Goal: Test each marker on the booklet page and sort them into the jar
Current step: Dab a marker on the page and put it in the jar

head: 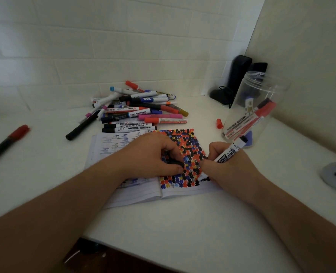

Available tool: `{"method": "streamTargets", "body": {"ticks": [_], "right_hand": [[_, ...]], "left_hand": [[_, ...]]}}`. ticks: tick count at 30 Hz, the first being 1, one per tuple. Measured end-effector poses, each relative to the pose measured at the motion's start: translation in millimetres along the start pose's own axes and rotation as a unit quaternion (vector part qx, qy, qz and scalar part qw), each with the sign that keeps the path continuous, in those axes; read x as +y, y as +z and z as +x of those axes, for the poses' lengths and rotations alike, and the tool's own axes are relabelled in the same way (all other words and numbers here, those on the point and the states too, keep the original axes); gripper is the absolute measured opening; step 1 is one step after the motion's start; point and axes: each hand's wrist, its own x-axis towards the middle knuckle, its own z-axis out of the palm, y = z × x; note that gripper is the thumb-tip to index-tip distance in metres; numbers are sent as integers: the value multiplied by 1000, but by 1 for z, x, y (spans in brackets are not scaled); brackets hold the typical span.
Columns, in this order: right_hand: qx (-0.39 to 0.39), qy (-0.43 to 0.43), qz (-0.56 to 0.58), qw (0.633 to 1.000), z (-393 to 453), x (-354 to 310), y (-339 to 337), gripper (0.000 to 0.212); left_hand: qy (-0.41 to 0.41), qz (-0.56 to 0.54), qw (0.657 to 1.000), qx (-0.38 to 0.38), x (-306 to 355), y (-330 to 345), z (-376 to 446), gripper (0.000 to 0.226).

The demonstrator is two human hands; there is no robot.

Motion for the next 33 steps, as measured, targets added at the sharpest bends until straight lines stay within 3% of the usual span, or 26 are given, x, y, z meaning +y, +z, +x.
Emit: {"method": "streamTargets", "body": {"ticks": [14, 18, 22, 33], "right_hand": [[-3, 7, 23, 1000, 4, 5, 0, 35], [14, -18, 163, 986, 6, 3, -5, 39], [-18, -32, 330, 943, 6, -1, -14, 21], [-40, 7, 329, 944, 4, -2, -10, 20]], "left_hand": [[5, 1, 1000, 6, -2, 1, 0, 19], [-18, -54, 998, 30, -3, 0, -2, 17], [-29, -91, 995, 39, -3, -1, -3, 21], [-37, -90, 995, 38, 0, -1, -4, 20]]}}
